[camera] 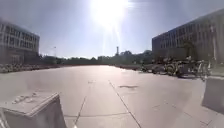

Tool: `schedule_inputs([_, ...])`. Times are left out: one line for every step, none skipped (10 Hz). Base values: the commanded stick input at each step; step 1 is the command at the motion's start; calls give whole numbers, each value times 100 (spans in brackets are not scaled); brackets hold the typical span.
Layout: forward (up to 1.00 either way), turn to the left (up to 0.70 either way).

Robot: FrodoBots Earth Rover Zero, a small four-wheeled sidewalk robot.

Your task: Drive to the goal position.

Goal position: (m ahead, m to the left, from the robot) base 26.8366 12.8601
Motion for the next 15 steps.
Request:
schedule_inputs([70, 11])
schedule_inputs([70, 14])
schedule_inputs([70, 14])
schedule_inputs([70, 14])
schedule_inputs([70, 14])
schedule_inputs([70, 14])
schedule_inputs([70, 14])
schedule_inputs([70, 14])
schedule_inputs([70, 14])
schedule_inputs([70, 14])
schedule_inputs([70, 14])
schedule_inputs([70, 14])
schedule_inputs([70, 14])
schedule_inputs([70, 14])
schedule_inputs([70, 14])
